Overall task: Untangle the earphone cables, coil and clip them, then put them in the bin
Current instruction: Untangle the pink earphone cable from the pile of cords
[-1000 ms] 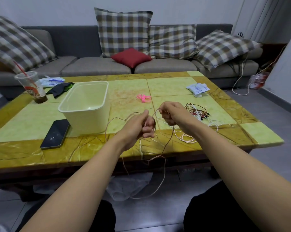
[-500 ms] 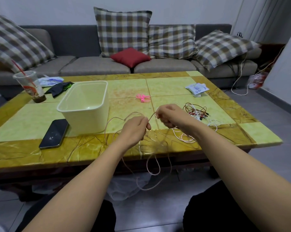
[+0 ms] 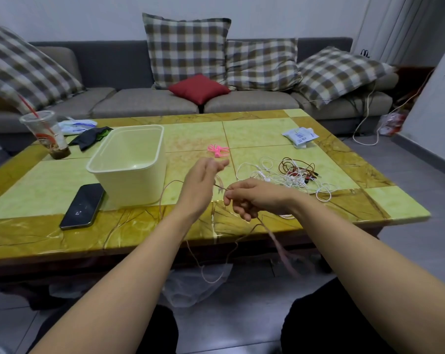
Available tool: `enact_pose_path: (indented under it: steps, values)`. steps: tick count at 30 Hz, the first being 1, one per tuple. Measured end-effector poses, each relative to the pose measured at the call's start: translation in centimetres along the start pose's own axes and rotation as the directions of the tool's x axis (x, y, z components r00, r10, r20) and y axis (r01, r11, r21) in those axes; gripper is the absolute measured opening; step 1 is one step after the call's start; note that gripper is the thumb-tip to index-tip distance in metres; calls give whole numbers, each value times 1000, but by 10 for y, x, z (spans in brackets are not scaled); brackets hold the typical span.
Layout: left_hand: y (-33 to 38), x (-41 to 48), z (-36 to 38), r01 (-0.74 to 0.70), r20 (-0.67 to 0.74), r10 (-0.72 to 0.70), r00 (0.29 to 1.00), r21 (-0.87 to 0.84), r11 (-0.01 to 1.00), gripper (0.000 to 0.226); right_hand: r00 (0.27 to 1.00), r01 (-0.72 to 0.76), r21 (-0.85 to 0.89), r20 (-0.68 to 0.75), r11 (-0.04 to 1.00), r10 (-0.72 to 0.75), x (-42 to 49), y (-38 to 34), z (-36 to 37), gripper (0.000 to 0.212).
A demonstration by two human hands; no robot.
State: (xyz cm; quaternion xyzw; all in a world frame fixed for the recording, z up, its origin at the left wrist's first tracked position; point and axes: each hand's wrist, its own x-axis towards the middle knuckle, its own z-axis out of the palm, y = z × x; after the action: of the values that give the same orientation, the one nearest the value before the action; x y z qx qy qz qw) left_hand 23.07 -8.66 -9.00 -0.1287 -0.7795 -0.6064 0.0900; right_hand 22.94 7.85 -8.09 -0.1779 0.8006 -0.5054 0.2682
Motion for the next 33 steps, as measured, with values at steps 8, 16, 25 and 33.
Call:
enact_pose_path:
  steps: [8,16,25,33]
  values:
    - [-11,-10,-5,-79,155,-9,988,547,833,26,964,-169,69,-196,983,180,-8,-2,-21,32]
    - [-13,-1,-21,210,-300,-73,951,453,866,30,902,-270,25,-343,962,262,-23,15,-46,20]
    - [-6,-1,-5,74,-61,-60,996,248,966,31,971,39,0,-236,999,-37,-2,-2,-13,45]
    - [5,-2,-14,182,181,-182,966,18,983,32,945,198,158,-294,968,-145,0,-7,-17,22]
